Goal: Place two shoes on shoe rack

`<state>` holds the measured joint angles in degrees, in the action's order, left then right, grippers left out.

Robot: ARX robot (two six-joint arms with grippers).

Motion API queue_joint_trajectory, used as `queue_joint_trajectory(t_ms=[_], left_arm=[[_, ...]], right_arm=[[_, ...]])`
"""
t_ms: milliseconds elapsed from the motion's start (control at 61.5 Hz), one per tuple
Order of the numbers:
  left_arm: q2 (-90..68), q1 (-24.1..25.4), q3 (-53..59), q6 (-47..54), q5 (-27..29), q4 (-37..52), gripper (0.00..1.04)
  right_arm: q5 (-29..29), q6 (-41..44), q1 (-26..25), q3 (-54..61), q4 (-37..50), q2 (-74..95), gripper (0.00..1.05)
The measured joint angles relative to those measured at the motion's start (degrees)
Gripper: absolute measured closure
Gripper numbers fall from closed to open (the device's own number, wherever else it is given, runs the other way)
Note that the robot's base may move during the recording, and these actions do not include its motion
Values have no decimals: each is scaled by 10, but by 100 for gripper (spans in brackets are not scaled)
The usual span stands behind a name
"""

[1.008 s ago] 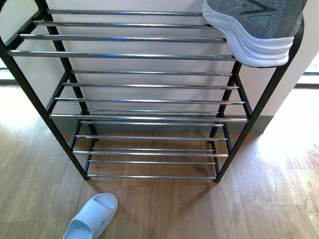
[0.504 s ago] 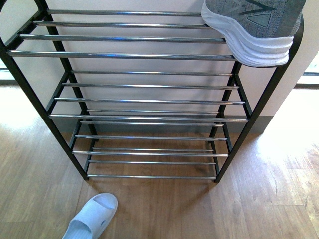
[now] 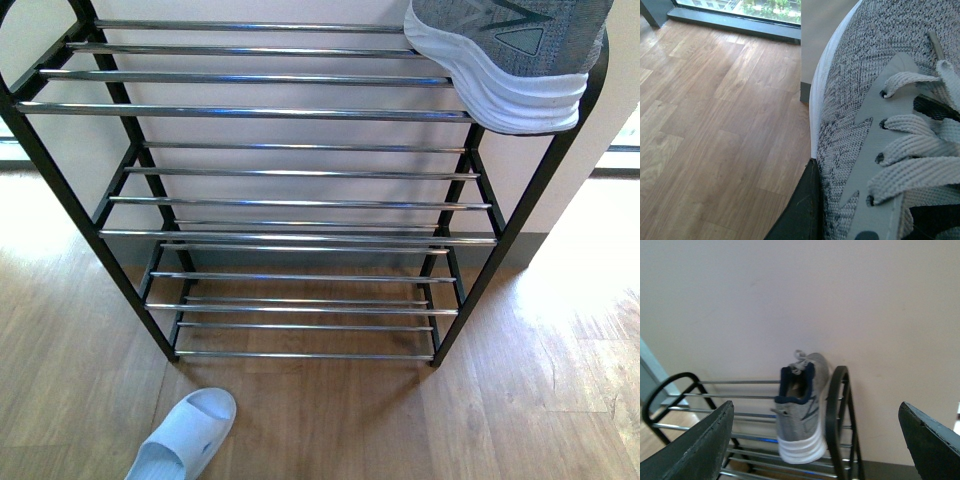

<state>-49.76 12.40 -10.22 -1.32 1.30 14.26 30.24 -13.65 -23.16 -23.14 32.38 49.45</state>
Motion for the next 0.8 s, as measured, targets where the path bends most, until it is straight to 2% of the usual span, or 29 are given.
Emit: queue_joint_trajectory(t_ms=[146, 195, 276, 325, 455, 650, 797], left_arm=[[0, 0, 0, 0, 0, 0, 102], [0, 0, 0, 0, 0, 0, 102], [0, 0, 0, 0, 0, 0, 102], [0, 0, 0, 0, 0, 0, 102], [0, 0, 0, 0, 0, 0, 102], [0, 0, 0, 0, 0, 0, 102], [0, 0, 0, 0, 0, 0, 102]], right_arm=[[-6, 11, -2, 5, -1, 1, 10], [-58, 46, 10, 3, -47, -14, 18], [-106, 85, 30, 21, -75, -38, 30], [-121, 99, 42, 37, -76, -53, 37], [-168, 124, 91, 96, -76, -107, 67], [-209, 131, 132, 141, -84, -160, 101], [-228, 134, 155, 161, -95, -192, 103]])
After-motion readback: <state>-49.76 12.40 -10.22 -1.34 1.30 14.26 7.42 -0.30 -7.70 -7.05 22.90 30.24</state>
